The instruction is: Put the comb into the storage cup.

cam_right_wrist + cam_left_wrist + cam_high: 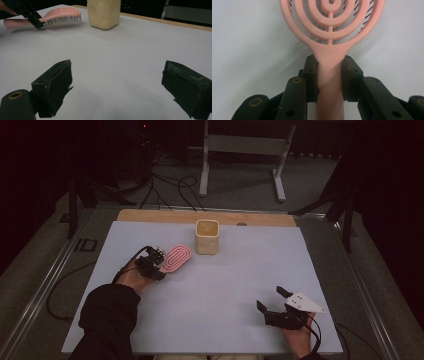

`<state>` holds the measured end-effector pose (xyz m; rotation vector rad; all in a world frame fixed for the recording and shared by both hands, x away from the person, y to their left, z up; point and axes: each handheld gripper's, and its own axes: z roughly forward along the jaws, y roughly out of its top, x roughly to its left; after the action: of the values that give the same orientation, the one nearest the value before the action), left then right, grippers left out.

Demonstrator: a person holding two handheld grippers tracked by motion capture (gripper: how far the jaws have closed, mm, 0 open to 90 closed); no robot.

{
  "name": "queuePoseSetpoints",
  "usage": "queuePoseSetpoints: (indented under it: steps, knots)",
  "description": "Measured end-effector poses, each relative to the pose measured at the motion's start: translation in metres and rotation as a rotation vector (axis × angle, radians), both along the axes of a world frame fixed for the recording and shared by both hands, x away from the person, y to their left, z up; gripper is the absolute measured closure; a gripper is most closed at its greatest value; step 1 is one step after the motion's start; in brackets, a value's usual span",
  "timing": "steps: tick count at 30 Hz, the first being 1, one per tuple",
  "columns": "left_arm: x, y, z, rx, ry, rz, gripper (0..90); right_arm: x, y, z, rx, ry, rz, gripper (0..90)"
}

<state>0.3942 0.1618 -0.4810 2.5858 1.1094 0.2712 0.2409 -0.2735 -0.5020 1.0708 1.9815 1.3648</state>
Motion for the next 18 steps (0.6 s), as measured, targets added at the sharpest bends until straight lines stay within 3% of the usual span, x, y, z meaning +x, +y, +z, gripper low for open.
queuePoseSetpoints:
  steps: [18]
  knots:
    - [-0.010,0.002,0.019,-0.047,-0.093,0.016,70.0,0.000,0.000,0.000,-0.001,0.001,0.001,9.2]
